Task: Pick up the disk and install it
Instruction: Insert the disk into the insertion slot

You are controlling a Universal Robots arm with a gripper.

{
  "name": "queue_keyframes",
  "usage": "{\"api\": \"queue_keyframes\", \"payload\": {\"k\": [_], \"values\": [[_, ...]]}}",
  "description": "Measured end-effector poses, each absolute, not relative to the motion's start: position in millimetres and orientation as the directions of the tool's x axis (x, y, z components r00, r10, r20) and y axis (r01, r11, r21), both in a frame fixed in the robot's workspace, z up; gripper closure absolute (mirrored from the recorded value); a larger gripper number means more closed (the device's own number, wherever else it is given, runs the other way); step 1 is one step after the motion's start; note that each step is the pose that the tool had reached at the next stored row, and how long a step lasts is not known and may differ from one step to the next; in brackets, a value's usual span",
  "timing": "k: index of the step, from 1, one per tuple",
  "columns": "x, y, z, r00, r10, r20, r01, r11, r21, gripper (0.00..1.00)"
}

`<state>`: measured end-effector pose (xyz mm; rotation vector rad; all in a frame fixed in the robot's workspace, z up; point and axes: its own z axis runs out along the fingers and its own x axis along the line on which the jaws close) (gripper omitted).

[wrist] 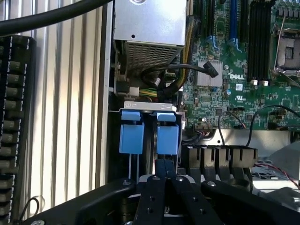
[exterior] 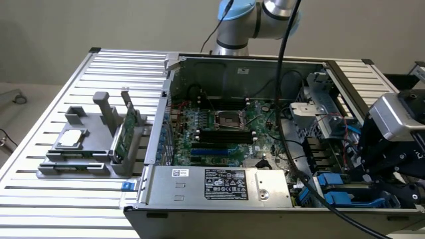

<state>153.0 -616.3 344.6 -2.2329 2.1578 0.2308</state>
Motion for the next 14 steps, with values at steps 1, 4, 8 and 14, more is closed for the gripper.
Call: {"api": "queue_keyframes", "payload": {"k": [1, 4, 8, 14], "values": [[153.0, -616.2, 347.5, 0.028, -0.992, -0.126, -0.996, -0.039, 0.084, 0.89], [153.1, -616.1, 355.2, 0.028, -0.992, -0.126, -0.995, -0.039, 0.091, 0.89], [153.1, -616.1, 365.8, 0.027, -0.992, -0.126, -0.994, -0.039, 0.098, 0.89], [153.0, -616.1, 374.3, 0.026, -0.992, -0.126, -0.994, -0.039, 0.103, 0.89]]}}
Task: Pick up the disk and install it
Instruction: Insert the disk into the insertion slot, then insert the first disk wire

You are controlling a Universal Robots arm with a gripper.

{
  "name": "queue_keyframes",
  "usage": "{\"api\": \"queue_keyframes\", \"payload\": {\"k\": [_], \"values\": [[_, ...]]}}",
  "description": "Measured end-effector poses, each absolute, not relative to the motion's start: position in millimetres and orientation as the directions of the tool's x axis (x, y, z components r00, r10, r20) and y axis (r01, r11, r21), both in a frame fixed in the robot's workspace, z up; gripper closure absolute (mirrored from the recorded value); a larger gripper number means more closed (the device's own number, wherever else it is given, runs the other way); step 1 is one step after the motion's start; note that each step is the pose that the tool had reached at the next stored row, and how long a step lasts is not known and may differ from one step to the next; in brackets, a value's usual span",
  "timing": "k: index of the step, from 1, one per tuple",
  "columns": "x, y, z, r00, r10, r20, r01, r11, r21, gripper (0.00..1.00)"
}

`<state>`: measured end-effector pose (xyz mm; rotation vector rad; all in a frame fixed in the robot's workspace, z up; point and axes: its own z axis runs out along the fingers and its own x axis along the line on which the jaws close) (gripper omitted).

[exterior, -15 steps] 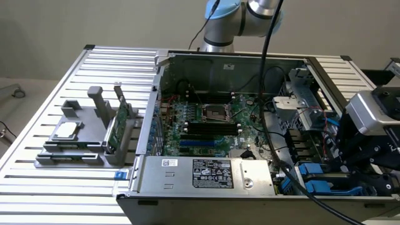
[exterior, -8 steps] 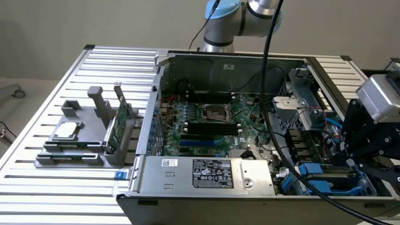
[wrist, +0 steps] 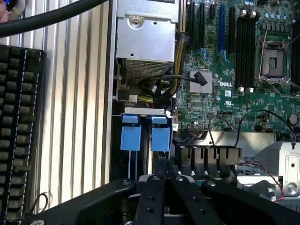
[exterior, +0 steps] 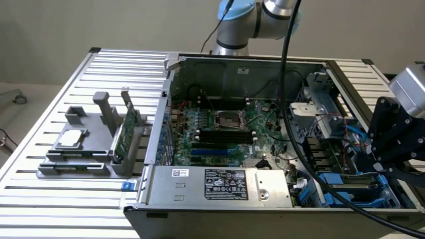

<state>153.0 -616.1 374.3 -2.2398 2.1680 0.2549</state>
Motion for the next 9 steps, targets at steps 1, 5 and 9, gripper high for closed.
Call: {"api": "queue_keyframes", "payload": {"k": [1, 5, 9], "values": [[153.1, -616.1, 374.4, 0.026, -0.992, -0.126, -0.994, -0.039, 0.103, 0.89], [153.1, -616.1, 374.4, 0.026, -0.992, -0.126, -0.994, -0.039, 0.103, 0.89], [153.1, -616.1, 374.4, 0.026, -0.992, -0.126, -0.994, -0.039, 0.103, 0.89]]}}
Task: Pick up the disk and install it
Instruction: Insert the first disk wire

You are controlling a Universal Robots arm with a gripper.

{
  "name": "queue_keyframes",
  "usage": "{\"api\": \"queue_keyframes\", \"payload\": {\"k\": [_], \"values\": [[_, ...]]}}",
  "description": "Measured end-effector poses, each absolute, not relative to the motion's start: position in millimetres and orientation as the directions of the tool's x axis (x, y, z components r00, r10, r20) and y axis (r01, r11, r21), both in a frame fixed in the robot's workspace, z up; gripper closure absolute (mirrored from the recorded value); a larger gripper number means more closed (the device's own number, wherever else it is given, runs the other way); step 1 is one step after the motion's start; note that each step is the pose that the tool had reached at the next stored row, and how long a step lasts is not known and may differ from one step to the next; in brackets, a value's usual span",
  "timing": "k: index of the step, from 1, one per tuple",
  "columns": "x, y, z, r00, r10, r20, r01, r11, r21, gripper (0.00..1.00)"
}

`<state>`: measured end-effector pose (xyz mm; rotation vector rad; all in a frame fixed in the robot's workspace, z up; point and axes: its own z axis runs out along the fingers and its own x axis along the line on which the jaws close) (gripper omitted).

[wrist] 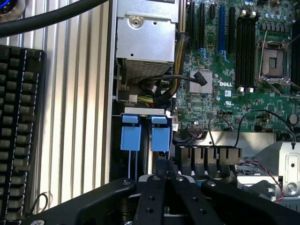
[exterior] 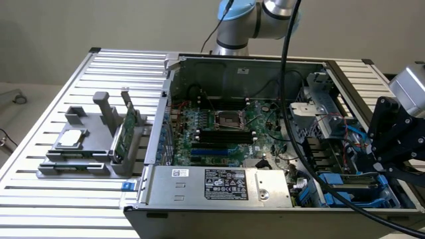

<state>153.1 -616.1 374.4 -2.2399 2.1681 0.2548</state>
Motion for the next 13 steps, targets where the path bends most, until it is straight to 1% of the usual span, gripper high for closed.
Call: {"api": "queue_keyframes", "payload": {"k": [5, 12, 13], "values": [[153.1, -616.1, 374.5, 0.017, -0.992, -0.128, -0.994, -0.030, 0.103, 0.89], [153.1, -616.1, 372.3, -0.106, -0.986, -0.129, -0.990, 0.093, 0.103, 0.89], [153.1, -616.1, 372.0, -0.124, -0.984, -0.129, -0.988, 0.111, 0.103, 0.88]]}}
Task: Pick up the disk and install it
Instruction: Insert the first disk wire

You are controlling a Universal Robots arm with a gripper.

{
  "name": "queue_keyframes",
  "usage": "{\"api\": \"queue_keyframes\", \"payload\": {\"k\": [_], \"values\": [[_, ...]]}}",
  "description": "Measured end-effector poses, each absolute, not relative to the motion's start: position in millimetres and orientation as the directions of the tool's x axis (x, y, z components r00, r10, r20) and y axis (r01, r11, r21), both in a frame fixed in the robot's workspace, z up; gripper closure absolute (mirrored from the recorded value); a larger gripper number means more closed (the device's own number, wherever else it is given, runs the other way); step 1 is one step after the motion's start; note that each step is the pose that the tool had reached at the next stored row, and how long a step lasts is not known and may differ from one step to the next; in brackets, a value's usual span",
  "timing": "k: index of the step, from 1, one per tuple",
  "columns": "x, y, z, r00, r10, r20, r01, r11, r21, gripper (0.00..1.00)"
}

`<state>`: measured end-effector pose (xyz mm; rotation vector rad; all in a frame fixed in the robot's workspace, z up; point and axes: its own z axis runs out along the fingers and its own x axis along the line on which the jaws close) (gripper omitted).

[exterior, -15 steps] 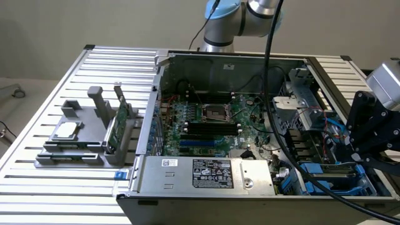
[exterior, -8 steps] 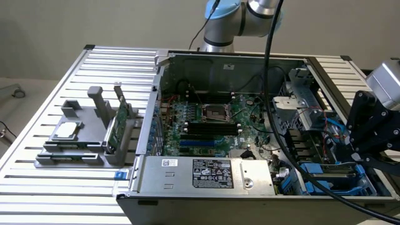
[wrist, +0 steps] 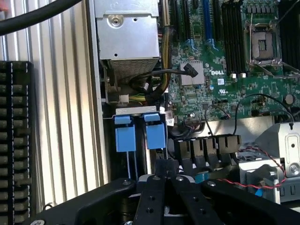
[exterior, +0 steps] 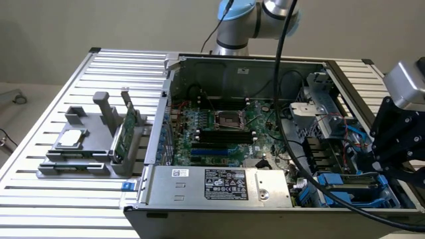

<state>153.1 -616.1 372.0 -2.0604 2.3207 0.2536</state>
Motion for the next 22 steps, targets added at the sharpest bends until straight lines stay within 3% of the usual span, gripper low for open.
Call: {"api": "queue_keyframes", "payload": {"k": [2, 5, 7, 8, 22], "values": [[153.1, -616.1, 371.4, -0.160, -0.979, -0.128, -0.984, 0.148, 0.103, 0.82], [153.0, -616.1, 370.3, -0.213, -0.969, -0.129, -0.974, 0.200, 0.103, 0.64], [153.1, -616.1, 369.6, -0.249, -0.960, -0.128, -0.966, 0.236, 0.103, 0.64], [153.1, -616.1, 369.2, -0.266, -0.955, -0.129, -0.962, 0.254, 0.103, 0.57], [153.1, -616.1, 365.3, -0.498, -0.857, -0.129, -0.867, 0.488, 0.103, 0.57]]}}
